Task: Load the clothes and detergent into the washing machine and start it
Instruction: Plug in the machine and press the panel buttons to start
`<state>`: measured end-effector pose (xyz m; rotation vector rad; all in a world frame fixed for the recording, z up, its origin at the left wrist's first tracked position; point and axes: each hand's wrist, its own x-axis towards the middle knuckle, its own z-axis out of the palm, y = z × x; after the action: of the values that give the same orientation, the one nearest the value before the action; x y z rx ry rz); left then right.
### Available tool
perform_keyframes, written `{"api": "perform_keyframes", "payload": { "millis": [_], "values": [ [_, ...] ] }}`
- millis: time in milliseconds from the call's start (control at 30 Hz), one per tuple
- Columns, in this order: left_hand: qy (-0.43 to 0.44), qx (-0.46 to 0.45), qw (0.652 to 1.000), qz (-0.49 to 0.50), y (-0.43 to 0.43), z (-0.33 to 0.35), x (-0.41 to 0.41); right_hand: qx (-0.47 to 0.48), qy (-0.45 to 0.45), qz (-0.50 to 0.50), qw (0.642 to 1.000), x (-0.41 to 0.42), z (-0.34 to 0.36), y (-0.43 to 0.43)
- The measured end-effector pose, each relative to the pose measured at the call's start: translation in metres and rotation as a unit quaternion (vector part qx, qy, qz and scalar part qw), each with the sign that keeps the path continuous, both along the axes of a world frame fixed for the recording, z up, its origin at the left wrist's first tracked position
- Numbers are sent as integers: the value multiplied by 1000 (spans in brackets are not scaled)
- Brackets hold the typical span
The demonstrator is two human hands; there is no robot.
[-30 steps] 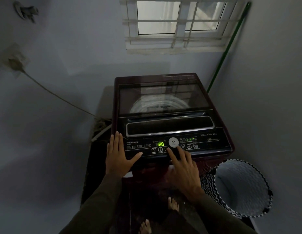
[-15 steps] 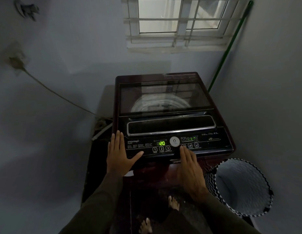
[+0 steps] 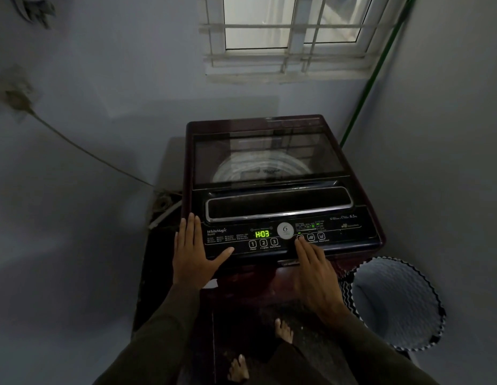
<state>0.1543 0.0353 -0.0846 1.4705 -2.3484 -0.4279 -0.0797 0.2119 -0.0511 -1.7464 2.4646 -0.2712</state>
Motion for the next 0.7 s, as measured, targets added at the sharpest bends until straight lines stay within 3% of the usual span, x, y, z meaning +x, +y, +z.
{"api": "perform_keyframes", "payload": {
  "millis": [300, 700],
  "values": [
    [-7, 0, 1000, 0, -1, -1, 0, -4, -10, -87, 996, -14, -1, 2],
    [-4, -1, 1000, -1, -1, -1, 0, 17, -2, -90, 996, -19, -4, 0]
  ]
}}
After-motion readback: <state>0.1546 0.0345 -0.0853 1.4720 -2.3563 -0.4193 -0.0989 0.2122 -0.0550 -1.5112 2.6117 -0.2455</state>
